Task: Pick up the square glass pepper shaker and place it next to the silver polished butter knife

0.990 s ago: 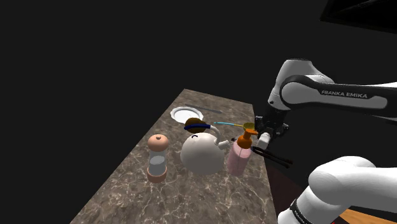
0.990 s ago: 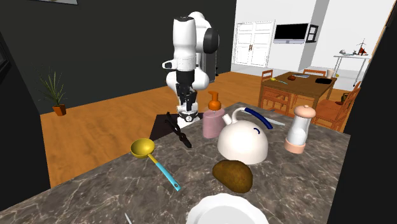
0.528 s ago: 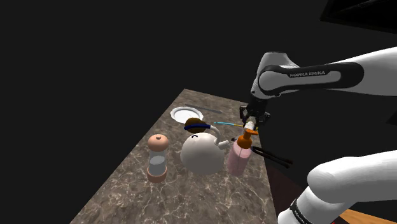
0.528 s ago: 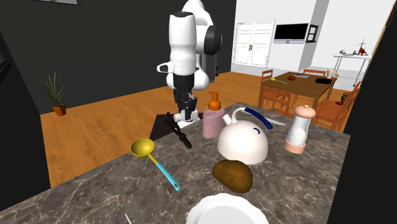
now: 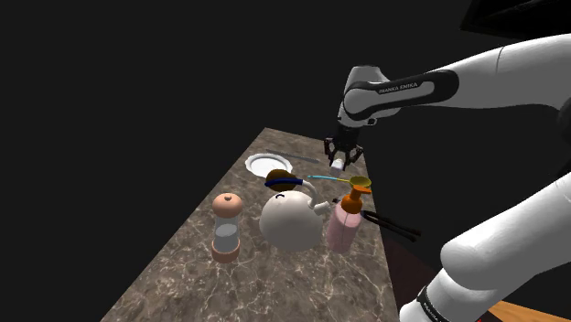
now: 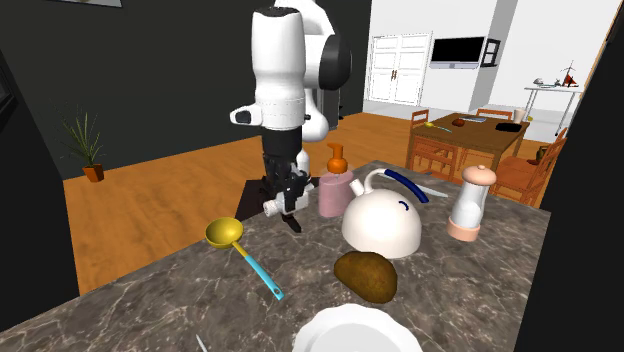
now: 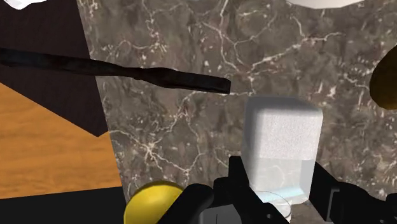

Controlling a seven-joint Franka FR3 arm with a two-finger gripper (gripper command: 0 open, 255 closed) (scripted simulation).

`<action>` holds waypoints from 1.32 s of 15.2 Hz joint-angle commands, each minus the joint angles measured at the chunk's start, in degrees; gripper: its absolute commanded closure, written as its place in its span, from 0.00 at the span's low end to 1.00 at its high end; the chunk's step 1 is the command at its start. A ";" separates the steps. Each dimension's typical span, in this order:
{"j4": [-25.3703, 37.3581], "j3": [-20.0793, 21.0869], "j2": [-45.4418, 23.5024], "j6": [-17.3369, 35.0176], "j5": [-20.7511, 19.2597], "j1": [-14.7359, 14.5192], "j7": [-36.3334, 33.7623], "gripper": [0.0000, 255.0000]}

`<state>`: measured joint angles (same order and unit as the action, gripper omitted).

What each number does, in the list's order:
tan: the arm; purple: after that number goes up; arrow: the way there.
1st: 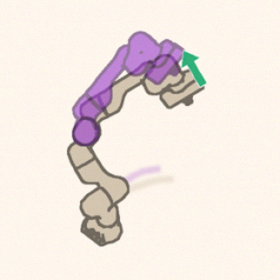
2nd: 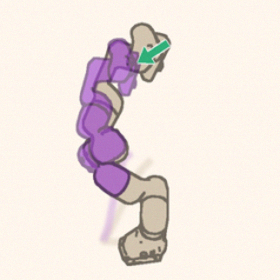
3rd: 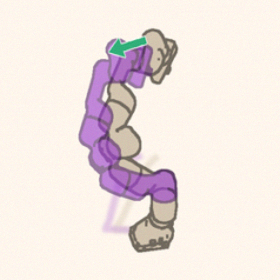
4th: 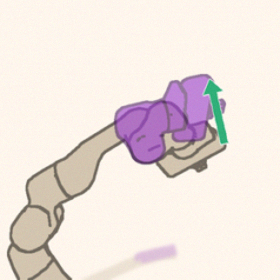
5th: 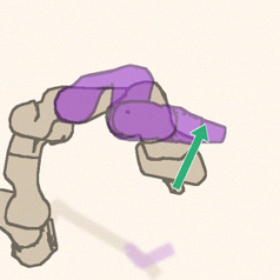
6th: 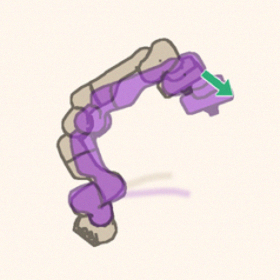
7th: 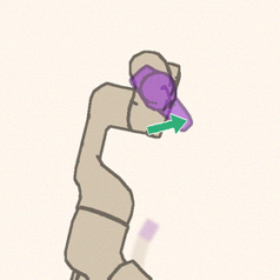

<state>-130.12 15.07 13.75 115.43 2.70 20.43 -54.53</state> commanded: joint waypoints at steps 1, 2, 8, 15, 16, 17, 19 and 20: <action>4.87 0.49 -5.20 0.20 -1.34 0.39 -0.97 1.00; 7.38 0.68 -7.54 -0.05 -2.01 0.48 -1.45 1.00; 24.09 1.24 -21.64 -3.27 -6.20 -0.04 -4.18 1.00; 33.30 1.00 -30.26 -4.23 -8.64 -1.17 -5.47 1.00; 32.79 0.97 -30.45 -3.53 -8.71 -1.17 -5.53 1.00; 32.29 0.95 -30.66 -2.84 -8.79 -1.18 -5.60 1.00; 31.34 0.88 -31.10 -1.46 -8.97 -1.20 -5.73 1.00; 30.88 0.85 -31.34 -0.78 -9.06 -1.21 -5.80 1.00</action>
<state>-98.69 15.96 -17.38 113.87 -6.27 19.23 -60.25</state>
